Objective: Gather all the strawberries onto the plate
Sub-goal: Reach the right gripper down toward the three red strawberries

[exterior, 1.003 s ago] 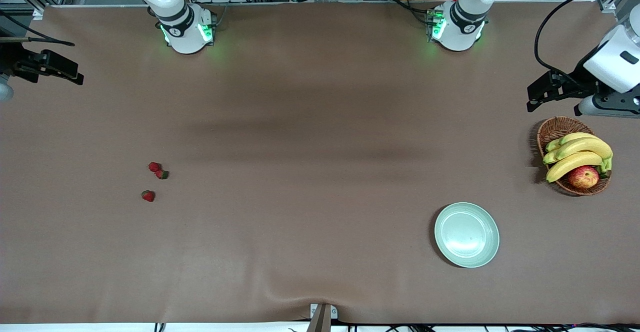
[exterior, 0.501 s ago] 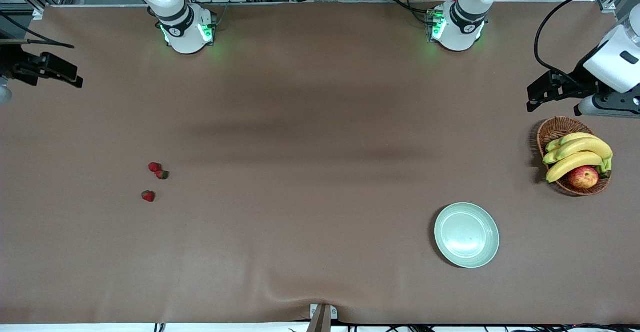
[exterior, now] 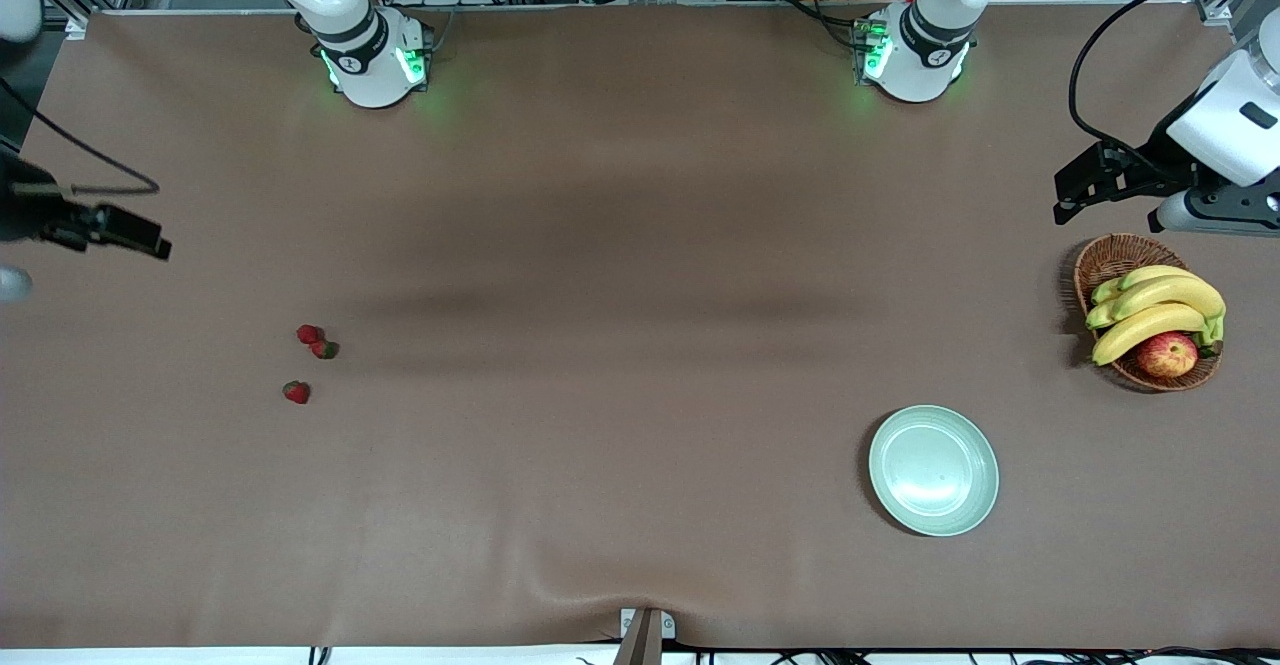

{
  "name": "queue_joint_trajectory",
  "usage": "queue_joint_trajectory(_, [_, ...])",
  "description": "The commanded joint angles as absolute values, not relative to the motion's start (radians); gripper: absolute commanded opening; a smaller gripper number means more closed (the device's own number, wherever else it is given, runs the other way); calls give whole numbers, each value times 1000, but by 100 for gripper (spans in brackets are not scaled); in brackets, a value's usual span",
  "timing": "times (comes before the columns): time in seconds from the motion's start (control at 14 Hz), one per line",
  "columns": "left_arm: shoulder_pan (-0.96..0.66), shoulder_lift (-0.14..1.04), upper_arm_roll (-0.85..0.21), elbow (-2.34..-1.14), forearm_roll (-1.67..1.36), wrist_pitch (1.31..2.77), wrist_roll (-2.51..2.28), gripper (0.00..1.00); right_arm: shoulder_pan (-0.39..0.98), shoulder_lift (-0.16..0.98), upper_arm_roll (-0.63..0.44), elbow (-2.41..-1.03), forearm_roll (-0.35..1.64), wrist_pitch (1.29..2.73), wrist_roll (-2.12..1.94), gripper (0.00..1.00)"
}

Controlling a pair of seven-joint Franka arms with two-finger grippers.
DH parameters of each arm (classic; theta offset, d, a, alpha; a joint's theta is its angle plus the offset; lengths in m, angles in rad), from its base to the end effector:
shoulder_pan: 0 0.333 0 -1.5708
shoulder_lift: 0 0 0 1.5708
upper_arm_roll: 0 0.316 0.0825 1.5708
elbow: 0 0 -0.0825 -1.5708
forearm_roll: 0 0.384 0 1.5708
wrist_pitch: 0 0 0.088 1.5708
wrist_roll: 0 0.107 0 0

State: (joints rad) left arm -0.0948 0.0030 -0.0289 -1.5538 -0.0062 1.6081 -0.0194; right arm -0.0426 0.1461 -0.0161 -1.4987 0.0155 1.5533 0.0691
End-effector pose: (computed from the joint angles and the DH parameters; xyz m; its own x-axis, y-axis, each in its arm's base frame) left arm 0.5553 -0.0697 0.6343 0.9933 -0.1037 0.0511 -0.1042 -0.9945 0.0073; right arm 0.5936 -0.0325 0.5729 0.9876 -0.1270 -0.0920 -0.1281 -0.9917 -0.0068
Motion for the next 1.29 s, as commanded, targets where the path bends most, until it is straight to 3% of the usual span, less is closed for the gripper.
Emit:
queue_joint_trajectory(0.0, [-89,0,-32,-1554,-12,1609,-8,100,-64,195,-3,-1549,26,1649,74,100])
queue_joint_trajectory(0.36, [-89,3,-32,-1548,0,1612,-8,100,-75,339,-3,-1580,26,1768,69,100])
queue_joint_trajectory(0.86, [-84,11,-26,-1546,-3,1612,-31,100,-84,555,-3,-1672,26,2112,71,100])
queue_joint_trajectory(1.22, [-71,17,-26,-1552,-9,1611,-32,100,-87,649,-3,-1667,14,2249,69,100])
